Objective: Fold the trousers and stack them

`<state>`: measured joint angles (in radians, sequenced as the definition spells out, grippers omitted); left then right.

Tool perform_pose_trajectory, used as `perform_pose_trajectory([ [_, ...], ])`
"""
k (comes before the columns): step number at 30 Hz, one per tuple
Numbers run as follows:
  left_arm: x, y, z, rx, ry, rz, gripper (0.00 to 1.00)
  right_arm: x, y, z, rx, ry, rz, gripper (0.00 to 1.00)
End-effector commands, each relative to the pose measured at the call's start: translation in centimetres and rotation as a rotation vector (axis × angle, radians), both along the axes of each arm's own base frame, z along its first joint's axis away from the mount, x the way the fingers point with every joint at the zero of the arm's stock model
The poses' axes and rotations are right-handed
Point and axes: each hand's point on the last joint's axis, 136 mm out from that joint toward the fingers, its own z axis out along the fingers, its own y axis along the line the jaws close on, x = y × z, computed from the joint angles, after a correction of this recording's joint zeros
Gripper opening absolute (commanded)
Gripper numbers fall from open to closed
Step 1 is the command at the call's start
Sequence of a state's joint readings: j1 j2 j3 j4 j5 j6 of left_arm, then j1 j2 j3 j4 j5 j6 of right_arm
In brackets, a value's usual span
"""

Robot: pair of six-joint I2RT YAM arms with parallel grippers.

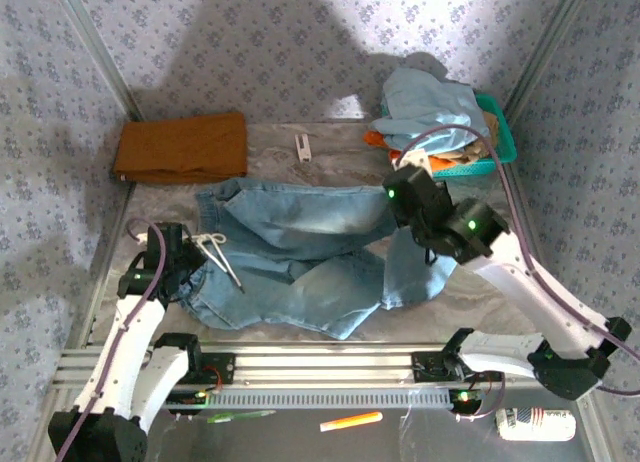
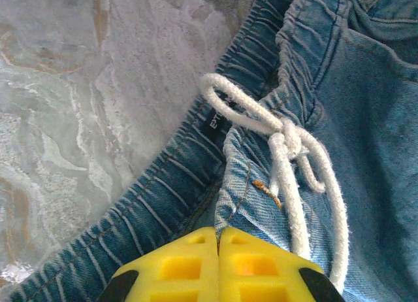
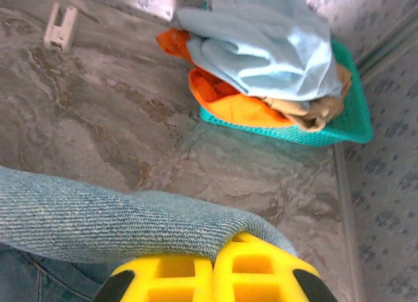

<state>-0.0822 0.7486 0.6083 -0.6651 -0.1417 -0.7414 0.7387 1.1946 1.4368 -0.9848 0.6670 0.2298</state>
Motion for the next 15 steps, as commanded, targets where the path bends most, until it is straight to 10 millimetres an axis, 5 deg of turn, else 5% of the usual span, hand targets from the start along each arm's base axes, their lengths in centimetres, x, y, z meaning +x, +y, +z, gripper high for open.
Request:
perform_pose_trajectory([
  [1, 0.2, 0.7, 1.5, 0.019, -0.039, 0.019, 0.0, 4.3, 1.7, -3.2, 0.086, 0.094, 0.043, 0.07],
  [4, -0.6, 1.5, 1.6, 0.046, -0.019, 0.044, 0.0, 6.9, 2.4, -7.3, 0.127, 0.213, 0.028, 0.14],
  [6, -0.8, 2.2, 2.2, 0.061, -0.029, 0.068, 0.0, 8.0, 2.6, -9.3, 0.123, 0.263, 0.006, 0.3],
  [8, -0.7, 2.4, 2.6, 0.057, -0.039, 0.08, 0.0, 8.5, 2.3, -9.9, 0.1, 0.284, -0.026, 0.55],
  [10, -0.3, 1.9, 2.7, 0.03, -0.034, 0.054, 0.05, 8.2, 1.9, -9.0, 0.091, 0.263, -0.043, 0.63],
  [12, 0.0, 1.0, 2.7, -0.005, -0.015, 0.018, 0.44, 7.1, 1.5, -7.7, 0.112, 0.23, -0.052, 0.68],
  [14, 0.1, 0.4, 3.2, -0.033, -0.02, -0.008, 0.73, 5.2, 1.6, -7.4, 0.145, 0.229, -0.041, 0.7],
  [15, 0.1, 0.1, 3.8, -0.04, -0.034, -0.018, 0.79, 4.0, 1.7, -7.9, 0.153, 0.244, -0.035, 0.7],
])
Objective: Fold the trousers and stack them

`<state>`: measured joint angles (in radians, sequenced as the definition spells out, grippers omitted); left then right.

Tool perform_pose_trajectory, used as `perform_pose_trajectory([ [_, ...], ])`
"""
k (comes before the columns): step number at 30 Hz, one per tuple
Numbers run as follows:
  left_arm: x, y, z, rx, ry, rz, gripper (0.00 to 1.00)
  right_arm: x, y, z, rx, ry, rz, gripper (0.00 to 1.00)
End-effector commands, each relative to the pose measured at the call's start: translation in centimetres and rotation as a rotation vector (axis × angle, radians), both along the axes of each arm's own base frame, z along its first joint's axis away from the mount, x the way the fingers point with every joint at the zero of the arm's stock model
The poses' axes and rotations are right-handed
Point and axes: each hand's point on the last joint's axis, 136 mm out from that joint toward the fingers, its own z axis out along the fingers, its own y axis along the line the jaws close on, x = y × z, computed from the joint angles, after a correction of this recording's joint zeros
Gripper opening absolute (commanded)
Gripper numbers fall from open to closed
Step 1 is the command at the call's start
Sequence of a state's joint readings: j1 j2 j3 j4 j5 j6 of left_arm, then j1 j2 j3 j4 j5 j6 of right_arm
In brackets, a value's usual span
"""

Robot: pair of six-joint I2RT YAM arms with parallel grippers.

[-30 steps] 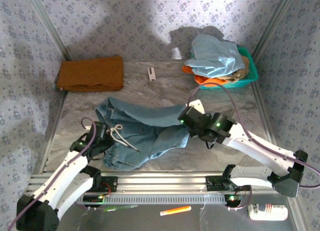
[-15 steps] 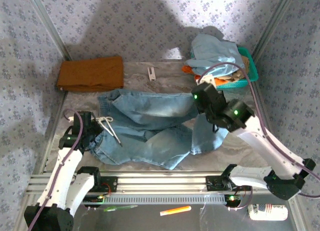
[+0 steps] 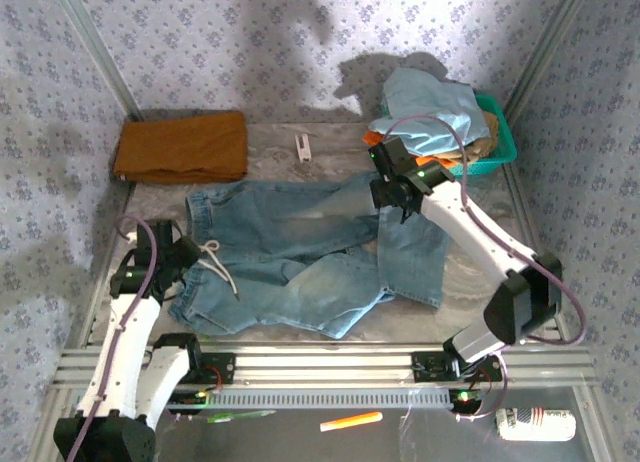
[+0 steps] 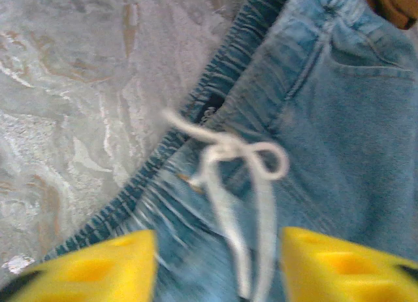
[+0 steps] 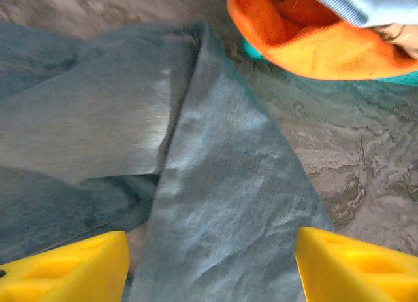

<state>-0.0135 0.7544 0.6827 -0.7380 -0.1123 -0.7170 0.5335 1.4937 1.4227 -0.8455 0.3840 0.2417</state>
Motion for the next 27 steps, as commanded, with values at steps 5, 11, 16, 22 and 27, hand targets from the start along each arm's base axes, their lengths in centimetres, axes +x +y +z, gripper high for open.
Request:
perform_pose_trajectory([
  [5, 0.7, -2.2, 5.1, -0.068, -0.131, -0.103, 0.88, -9.6, 1.9, -5.4, 0.111, 0.158, 0.072, 0.65],
  [11, 5.3, -5.4, 3.5, -0.067, -0.106, -0.19, 0.88, -13.7, 2.3, -12.7, 0.091, 0.325, 0.079, 0.6],
  [16, 9.8, -7.1, -0.1, -0.08, -0.068, -0.185, 0.87, -14.7, 2.6, -14.8, 0.073, 0.375, 0.083, 0.65],
  [22, 11.8, -7.4, -6.0, -0.074, 0.042, -0.149, 0.85, -15.3, 2.6, -16.2, 0.065, 0.408, 0.082, 0.39],
  [27, 10.7, -6.4, -8.9, -0.054, 0.086, -0.099, 0.85, -14.4, 0.3, -13.9, 0.007, 0.327, 0.006, 0.0],
])
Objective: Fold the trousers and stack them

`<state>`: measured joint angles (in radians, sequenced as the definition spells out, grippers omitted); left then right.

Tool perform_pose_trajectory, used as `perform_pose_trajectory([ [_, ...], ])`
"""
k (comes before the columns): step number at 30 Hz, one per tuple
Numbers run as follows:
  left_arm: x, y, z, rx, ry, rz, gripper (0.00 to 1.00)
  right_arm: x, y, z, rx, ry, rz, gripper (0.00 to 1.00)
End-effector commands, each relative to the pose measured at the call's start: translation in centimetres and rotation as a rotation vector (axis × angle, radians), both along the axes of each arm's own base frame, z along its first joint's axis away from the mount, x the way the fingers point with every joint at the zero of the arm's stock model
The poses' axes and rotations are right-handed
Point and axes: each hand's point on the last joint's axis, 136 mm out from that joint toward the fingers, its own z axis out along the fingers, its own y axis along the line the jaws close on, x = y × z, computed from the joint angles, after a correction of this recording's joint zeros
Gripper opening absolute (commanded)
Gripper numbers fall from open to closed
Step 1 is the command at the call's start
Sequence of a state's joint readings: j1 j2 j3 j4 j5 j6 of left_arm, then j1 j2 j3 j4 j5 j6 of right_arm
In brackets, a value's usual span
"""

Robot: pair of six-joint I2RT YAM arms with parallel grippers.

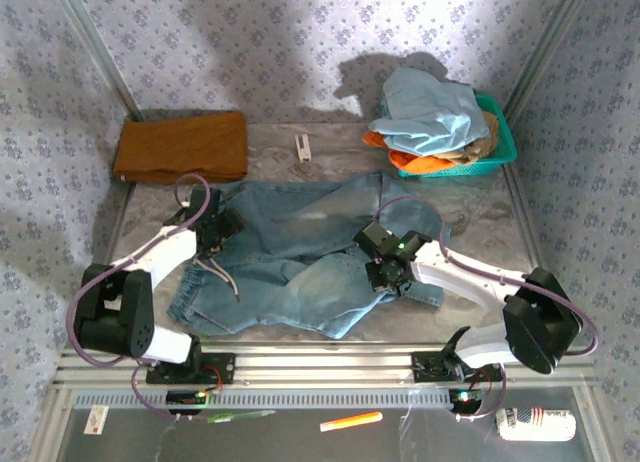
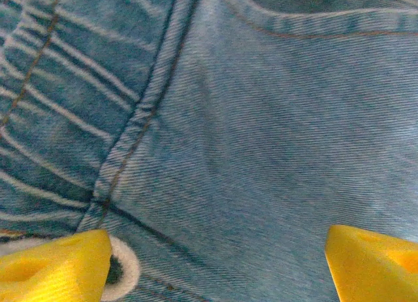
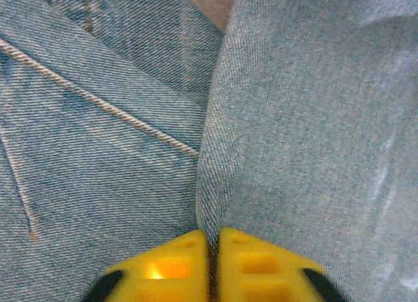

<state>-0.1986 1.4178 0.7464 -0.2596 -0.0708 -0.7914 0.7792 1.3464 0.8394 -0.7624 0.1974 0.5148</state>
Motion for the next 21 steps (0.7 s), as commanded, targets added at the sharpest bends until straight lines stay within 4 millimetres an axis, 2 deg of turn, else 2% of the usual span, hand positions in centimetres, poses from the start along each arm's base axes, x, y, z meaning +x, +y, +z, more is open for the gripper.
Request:
perform_pose_trajectory([
  [1, 0.1, 0.9, -0.7, 0.01, -0.027, 0.06, 0.85, 0.8, -2.6, 2.5, -0.07, -0.08, -0.084, 0.0],
  [4, -0.6, 1.8, -1.7, 0.002, -0.006, 0.103, 0.85, 2.7, -6.7, 6.2, -0.15, -0.193, -0.212, 0.0],
  [7, -1.4, 2.9, -2.6, -0.003, 0.008, 0.156, 0.84, 5.2, -12.3, 11.0, -0.194, -0.34, -0.407, 0.0],
  [9, -1.9, 3.5, -2.8, -0.002, 0.005, 0.18, 0.84, 6.8, -15.8, 13.8, -0.155, -0.424, -0.55, 0.0],
  [12, -2.1, 3.9, -2.4, -0.008, -0.005, 0.189, 0.83, 9.0, -21.0, 16.6, -0.123, -0.515, -0.753, 0.0],
  [14, -1.9, 3.5, -1.7, -0.024, -0.02, 0.171, 0.83, 10.0, -24.4, 17.3, -0.124, -0.512, -0.889, 0.0],
  [15, -1.8, 3.3, -1.3, -0.034, -0.026, 0.159, 0.83, 10.3, -26.2, 17.3, -0.135, -0.504, -0.963, 0.14],
  [16, -1.7, 3.0, -0.9, -0.042, -0.032, 0.147, 0.83, 10.4, -27.7, 17.0, -0.153, -0.492, -1.026, 0.37],
  [17, -1.5, 2.7, -0.4, -0.051, -0.041, 0.132, 0.83, 10.4, -29.1, 16.6, -0.178, -0.48, -1.088, 0.65],
  [18, -1.3, 2.4, 0.0, -0.062, -0.046, 0.115, 0.84, 10.6, -29.8, 16.2, -0.198, -0.463, -1.114, 0.78],
  [19, -1.3, 2.2, 0.4, -0.069, -0.046, 0.103, 0.84, 10.8, -30.0, 15.9, -0.215, -0.449, -1.119, 0.83],
  [21, -1.2, 1.8, 1.4, -0.072, -0.05, 0.069, 0.86, 10.8, -30.0, 15.9, -0.25, -0.449, -1.11, 0.86],
])
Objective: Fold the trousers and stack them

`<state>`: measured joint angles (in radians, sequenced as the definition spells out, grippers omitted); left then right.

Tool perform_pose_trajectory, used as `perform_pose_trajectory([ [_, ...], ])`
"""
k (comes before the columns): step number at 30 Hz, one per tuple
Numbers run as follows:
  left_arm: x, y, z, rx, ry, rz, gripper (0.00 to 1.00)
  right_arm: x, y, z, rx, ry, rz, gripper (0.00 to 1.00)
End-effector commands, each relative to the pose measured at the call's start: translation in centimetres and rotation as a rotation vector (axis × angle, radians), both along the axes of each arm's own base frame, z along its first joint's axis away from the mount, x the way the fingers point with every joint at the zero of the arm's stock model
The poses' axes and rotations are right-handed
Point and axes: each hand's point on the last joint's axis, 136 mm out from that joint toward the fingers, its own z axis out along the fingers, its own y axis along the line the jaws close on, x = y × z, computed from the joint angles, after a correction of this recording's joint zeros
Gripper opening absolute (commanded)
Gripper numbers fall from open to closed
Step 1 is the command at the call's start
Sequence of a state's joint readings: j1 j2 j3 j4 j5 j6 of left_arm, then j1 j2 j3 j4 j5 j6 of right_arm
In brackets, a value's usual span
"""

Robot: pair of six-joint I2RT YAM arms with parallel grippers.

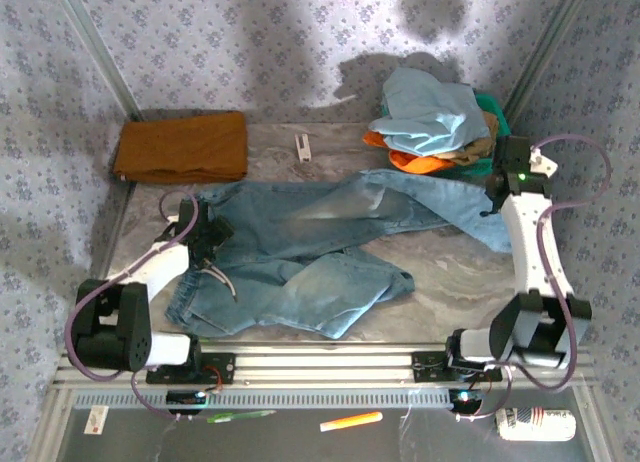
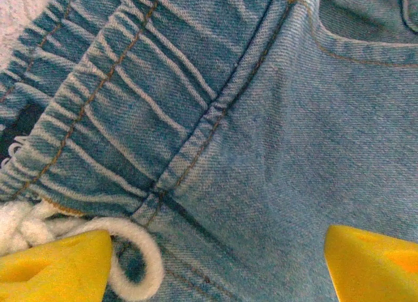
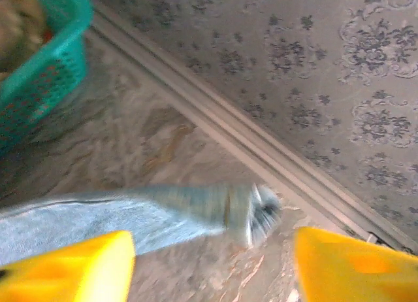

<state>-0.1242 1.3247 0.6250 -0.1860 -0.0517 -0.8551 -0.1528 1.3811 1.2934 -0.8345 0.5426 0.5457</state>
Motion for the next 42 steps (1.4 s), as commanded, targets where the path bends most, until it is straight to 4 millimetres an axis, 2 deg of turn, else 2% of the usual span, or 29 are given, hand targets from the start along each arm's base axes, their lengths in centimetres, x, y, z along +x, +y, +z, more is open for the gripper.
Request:
perform_pose_trajectory([
  [1, 0.3, -0.8, 2.4, -0.009, -0.013, -0.06, 0.86, -0.8, -0.4, 0.3, -0.041, 0.02, -0.042, 0.88],
  [4, 0.5, -1.5, 4.2, -0.002, -0.041, -0.1, 0.88, -1.7, 1.3, 0.4, -0.048, -0.005, 0.026, 0.89],
  [7, 1.3, -2.8, 5.4, 0.0, -0.068, -0.14, 0.89, -2.3, 5.4, -1.7, 0.016, -0.041, 0.168, 0.87],
  [9, 2.3, -3.7, 5.5, -0.006, -0.071, -0.15, 0.89, -2.1, 8.8, -4.6, 0.164, -0.068, 0.265, 0.84],
  [12, 3.8, -4.6, 4.0, -0.027, -0.049, -0.141, 0.89, -0.9, 13.4, -8.7, 0.341, -0.074, 0.396, 0.81],
  [15, 4.9, -4.5, 1.9, -0.038, -0.037, -0.091, 0.88, 0.3, 16.5, -11.6, 0.402, -0.021, 0.48, 0.74],
  [18, 5.5, -3.5, 0.1, 0.003, -0.022, -0.04, 0.88, 1.9, 18.6, -12.7, 0.399, 0.023, 0.543, 0.63],
  [20, 5.4, -2.7, -0.8, 0.015, -0.003, -0.002, 0.87, 3.0, 19.1, -12.9, 0.382, 0.034, 0.56, 0.53],
  [23, 3.8, -0.9, -2.5, 0.009, 0.048, 0.082, 0.85, 4.0, 18.3, -13.0, 0.353, 0.052, 0.533, 0.41],
  [25, 2.5, 1.0, -3.2, 0.011, 0.065, 0.153, 0.85, 4.2, 17.2, -13.0, 0.352, 0.052, 0.499, 0.42],
  [27, 1.7, 3.1, -3.4, 0.01, 0.067, 0.216, 0.85, 3.8, 15.5, -13.2, 0.351, 0.053, 0.437, 0.53],
  [30, 1.7, 5.2, -3.2, -0.001, 0.078, 0.259, 0.85, 2.9, 13.0, -13.3, 0.374, 0.038, 0.36, 0.68],
  [32, 2.1, 6.2, -3.0, -0.011, 0.088, 0.275, 0.85, 2.2, 11.3, -13.2, 0.4, 0.012, 0.306, 0.73],
  [36, 3.2, 8.5, -1.7, 0.003, 0.075, 0.313, 0.84, 0.6, 7.6, -12.9, 0.426, -0.039, 0.188, 0.79],
  [38, 3.9, 9.3, -0.3, 0.018, 0.055, 0.311, 0.84, 0.4, 6.5, -13.0, 0.453, -0.053, 0.157, 0.8],
  [40, 4.8, 9.0, 1.1, 0.011, 0.034, 0.277, 0.84, 0.5, 5.4, -13.5, 0.472, -0.054, 0.132, 0.83],
  [42, 5.5, 7.5, 2.5, -0.006, 0.014, 0.215, 0.85, 0.9, 4.4, -14.2, 0.504, -0.06, 0.105, 0.88],
])
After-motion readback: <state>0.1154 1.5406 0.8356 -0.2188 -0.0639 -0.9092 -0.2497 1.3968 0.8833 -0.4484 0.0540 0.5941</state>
